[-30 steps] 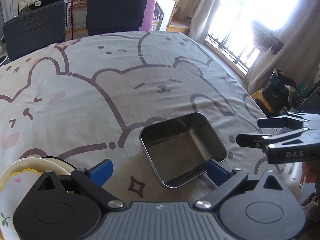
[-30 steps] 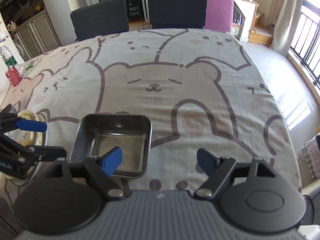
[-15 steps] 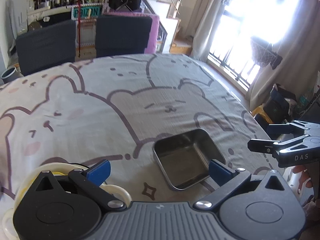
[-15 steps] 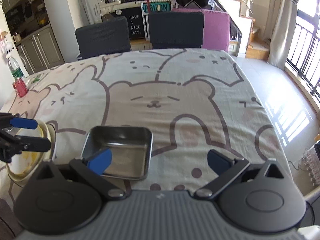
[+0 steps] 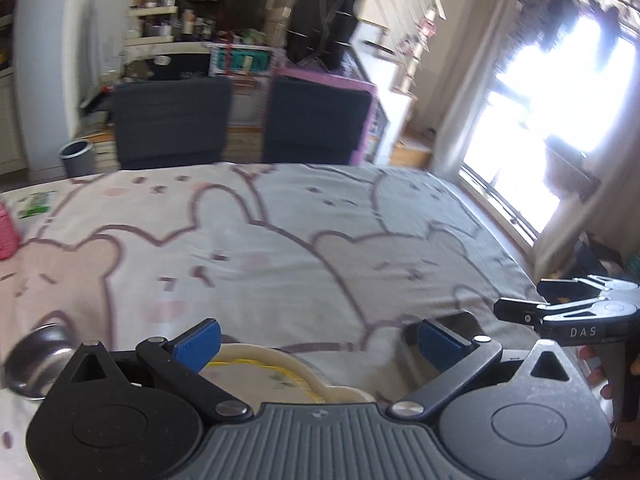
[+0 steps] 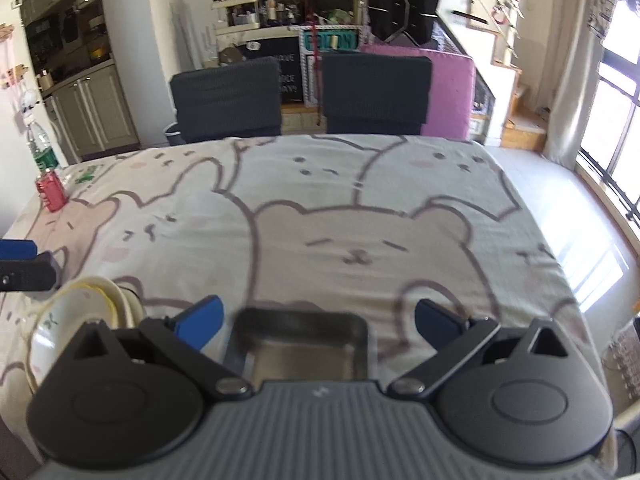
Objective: Organize plates and bowls
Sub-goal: 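Move both open grippers to the round steel bowl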
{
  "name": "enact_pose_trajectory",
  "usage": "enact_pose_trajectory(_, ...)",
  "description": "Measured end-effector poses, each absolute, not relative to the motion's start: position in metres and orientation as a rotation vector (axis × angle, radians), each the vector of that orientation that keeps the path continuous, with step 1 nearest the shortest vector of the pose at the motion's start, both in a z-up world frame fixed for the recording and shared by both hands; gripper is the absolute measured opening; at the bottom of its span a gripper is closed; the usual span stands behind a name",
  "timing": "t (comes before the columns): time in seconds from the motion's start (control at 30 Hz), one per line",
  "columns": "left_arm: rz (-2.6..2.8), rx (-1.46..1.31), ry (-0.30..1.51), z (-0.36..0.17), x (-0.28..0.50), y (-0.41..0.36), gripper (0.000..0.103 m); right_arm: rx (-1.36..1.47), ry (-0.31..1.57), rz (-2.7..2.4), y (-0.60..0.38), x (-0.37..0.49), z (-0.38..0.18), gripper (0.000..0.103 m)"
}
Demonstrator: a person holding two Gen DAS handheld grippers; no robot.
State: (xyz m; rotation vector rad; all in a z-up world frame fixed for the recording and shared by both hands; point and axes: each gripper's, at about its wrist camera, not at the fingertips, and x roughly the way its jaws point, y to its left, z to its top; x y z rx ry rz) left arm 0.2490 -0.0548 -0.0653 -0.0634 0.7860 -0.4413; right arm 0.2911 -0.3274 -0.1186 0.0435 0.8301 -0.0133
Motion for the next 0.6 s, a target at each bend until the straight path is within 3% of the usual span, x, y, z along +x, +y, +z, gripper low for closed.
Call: enact_pose_trajectory(0.6,-0.043,-0.226,0.801,-0.079,0.255,0.126,0.103,0.034,0.855,0.204,-0.154,0.381,-0.134,0.103)
